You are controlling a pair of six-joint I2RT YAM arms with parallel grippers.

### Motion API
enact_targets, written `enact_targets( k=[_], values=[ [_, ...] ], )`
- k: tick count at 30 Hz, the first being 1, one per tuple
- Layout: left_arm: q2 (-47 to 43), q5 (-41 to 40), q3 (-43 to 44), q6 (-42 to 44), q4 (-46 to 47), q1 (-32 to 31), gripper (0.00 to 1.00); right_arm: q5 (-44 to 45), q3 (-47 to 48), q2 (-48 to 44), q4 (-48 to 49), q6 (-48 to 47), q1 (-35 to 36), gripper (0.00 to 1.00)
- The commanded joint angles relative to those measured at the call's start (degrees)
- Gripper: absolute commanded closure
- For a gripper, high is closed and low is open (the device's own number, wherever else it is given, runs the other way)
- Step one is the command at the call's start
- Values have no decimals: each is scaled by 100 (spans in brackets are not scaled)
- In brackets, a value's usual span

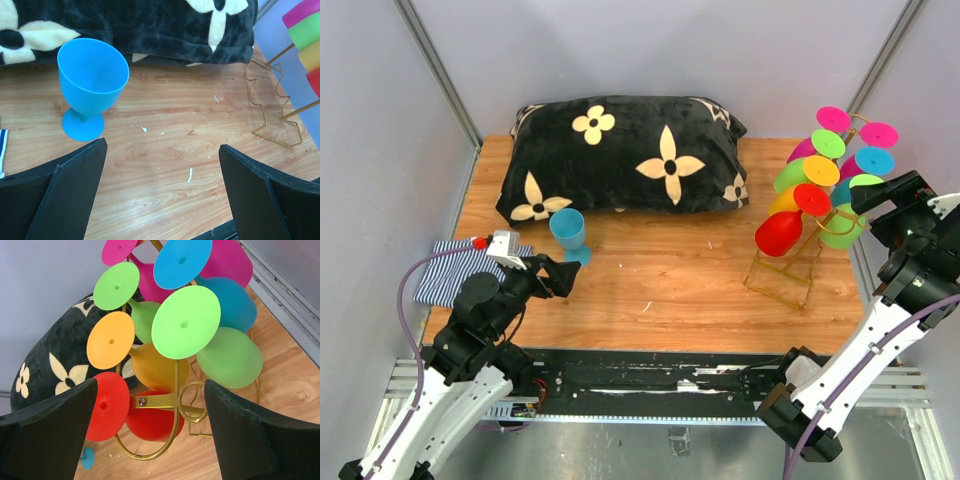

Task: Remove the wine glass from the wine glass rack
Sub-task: Adjust the wine rack at the center of the board.

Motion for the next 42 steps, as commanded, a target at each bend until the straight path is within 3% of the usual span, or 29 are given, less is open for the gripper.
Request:
enact_targets(
  k=[1,5,16,26,37,42],
  values=[
    [-36,-16,-66,68,96,33,0,19,-24,-23,-148,23,-28,12],
    [-48,-16,-68,66,91,35,0,431,-5,-1,-333,-260,-20,9],
    [-40,-42,-61,54,82,31,0,-423,-462,-52,290,455,15,11],
    [12,-34,-62,67,93,34,0,-648,-492,-25,569,753,218,11],
    [-7,-39,-68,67,82,34,0,274,-544,57,701,898,1485,11],
    [-8,-41,-69,57,82,35,0,480,-523,63,774,999,1695,11]
  ],
)
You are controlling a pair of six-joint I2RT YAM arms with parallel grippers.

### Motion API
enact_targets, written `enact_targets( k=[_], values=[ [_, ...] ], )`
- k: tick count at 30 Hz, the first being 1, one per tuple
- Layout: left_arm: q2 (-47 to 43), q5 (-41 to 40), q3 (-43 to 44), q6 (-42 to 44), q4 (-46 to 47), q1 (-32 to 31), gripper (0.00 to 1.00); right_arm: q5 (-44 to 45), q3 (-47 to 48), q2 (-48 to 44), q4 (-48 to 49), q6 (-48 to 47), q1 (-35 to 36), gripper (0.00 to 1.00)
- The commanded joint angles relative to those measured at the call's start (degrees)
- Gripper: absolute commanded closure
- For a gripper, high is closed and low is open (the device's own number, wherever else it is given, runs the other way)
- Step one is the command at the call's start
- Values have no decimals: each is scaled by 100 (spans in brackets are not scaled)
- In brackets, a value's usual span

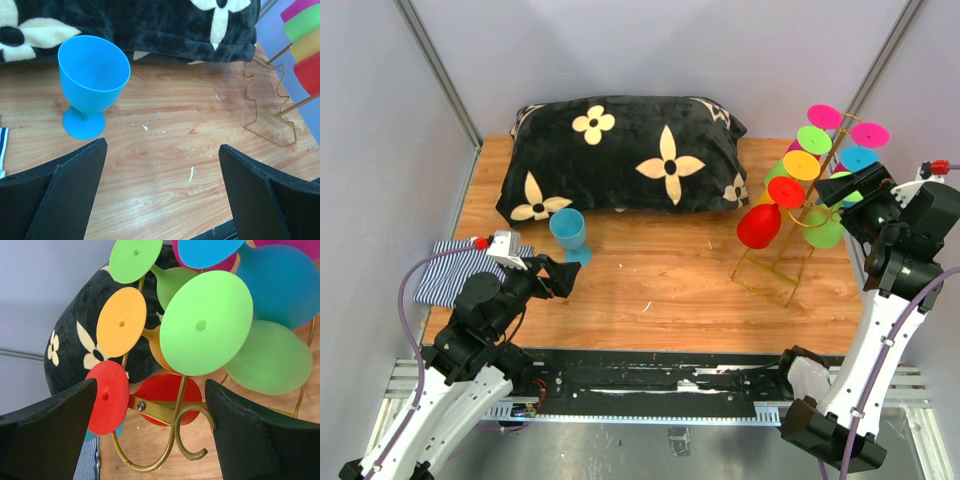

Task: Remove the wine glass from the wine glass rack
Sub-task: Adjust the wine rack at the center of the board, then pick up the wine glass from the wine rack.

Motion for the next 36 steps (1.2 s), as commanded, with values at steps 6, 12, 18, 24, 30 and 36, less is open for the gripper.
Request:
enact_targets(
  k=[6,12,18,24,30,36],
  values=[
    [6,-27,-32,61,113,32,0,337,28,40,425,309,373,11],
    [-17,-43,-36,58,102,34,0,643,191,30,127,18,426,9],
    [-20,-49,-36,52,100,35,0,1140,175,-37,-155,-231,426,8],
    [-5,-30,-45,53,108,35,0,1859,418,-17,-513,-530,426,7],
    [134,40,-45,78,140,35,0,2126,585,69,-697,-594,426,6],
    [274,56,-19,93,143,35,0,2307,813,278,-780,-627,373,6]
  ],
)
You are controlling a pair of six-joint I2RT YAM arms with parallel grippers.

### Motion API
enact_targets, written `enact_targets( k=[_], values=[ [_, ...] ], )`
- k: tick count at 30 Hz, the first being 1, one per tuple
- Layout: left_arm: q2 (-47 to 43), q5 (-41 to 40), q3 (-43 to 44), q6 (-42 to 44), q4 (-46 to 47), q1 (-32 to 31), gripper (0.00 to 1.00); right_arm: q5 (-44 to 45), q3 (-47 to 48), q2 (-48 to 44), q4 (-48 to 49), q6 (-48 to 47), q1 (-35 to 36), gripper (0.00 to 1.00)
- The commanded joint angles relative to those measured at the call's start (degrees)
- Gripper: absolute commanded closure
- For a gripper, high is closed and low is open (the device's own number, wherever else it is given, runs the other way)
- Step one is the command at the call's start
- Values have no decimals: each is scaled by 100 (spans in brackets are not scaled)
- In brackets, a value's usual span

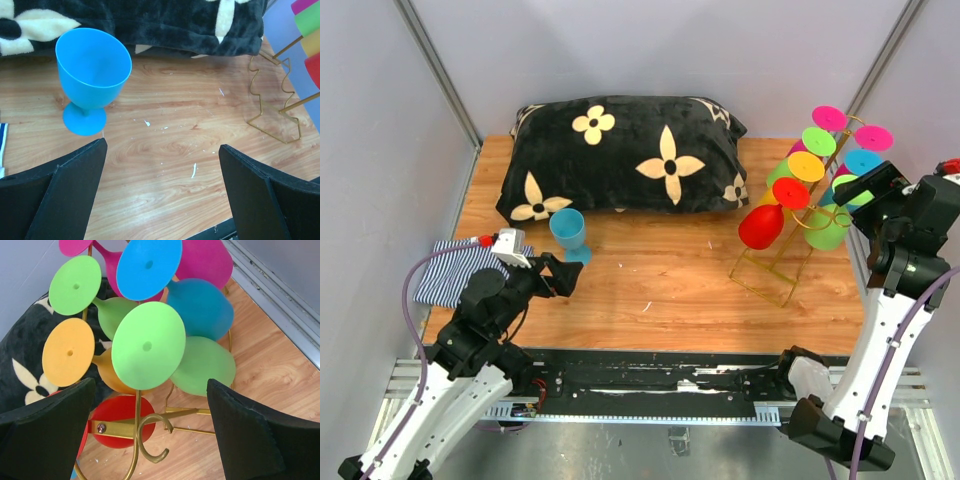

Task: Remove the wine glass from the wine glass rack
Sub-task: Pick up the wine glass from the wine rack.

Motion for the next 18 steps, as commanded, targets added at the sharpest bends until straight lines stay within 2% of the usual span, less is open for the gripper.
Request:
enact_targets(
  k=[1,11,18],
  values=[
    [125,24,-14,90,133,35,0,132,415,271,-188,-107,6,6],
    [129,-46,-14,64,110,35,0,-1397,363,617,259,-107,-1058,6],
    [198,-35,-8,68,115,35,0,-1788,73,639,657,-107,-1134,6]
  ],
)
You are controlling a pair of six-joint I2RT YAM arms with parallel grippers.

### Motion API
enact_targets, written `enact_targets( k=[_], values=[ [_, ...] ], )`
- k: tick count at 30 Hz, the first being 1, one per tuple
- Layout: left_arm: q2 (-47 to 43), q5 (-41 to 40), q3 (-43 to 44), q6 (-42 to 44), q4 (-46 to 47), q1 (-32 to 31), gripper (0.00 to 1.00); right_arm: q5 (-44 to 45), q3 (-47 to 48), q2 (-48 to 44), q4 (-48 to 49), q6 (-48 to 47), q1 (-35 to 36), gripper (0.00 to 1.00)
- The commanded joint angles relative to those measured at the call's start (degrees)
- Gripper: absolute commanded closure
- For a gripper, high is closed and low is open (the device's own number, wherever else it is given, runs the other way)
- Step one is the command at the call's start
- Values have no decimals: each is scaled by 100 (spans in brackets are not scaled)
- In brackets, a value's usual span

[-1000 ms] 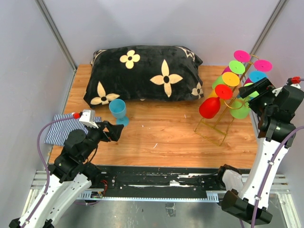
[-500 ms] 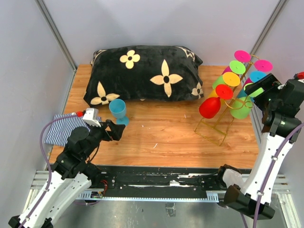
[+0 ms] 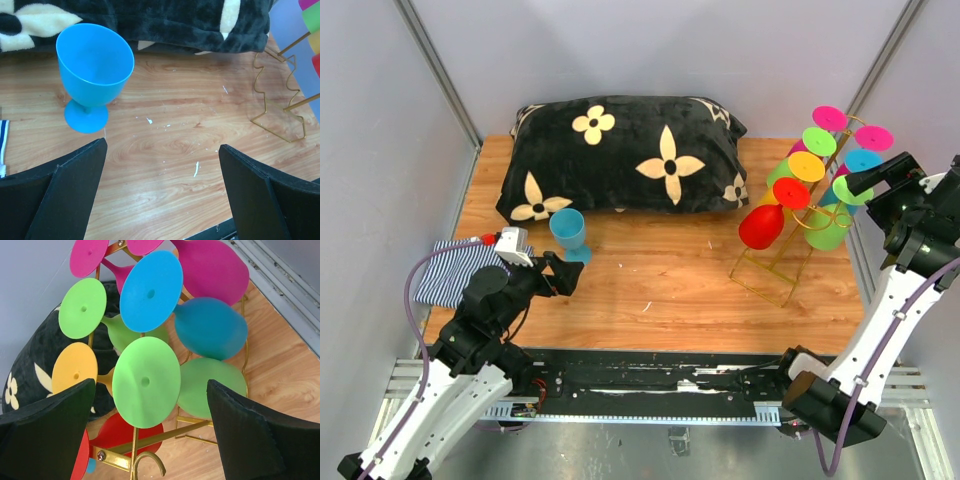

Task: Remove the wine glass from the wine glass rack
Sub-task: Pick up the wine glass from the wine rack.

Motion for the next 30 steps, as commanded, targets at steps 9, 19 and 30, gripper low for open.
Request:
enact_targets(
  k=[9,19,30],
  values=[
    [32,-32,-10,73,118,35,0,-370,-158,62,376,-76,-136,6],
    [48,-15,-18,72,116,35,0,-176,-284,-140,434,-76,-138,6],
    [28,-14,-17,69,122,35,0,-310,-287,-158,446,-76,-133,6]
  ],
)
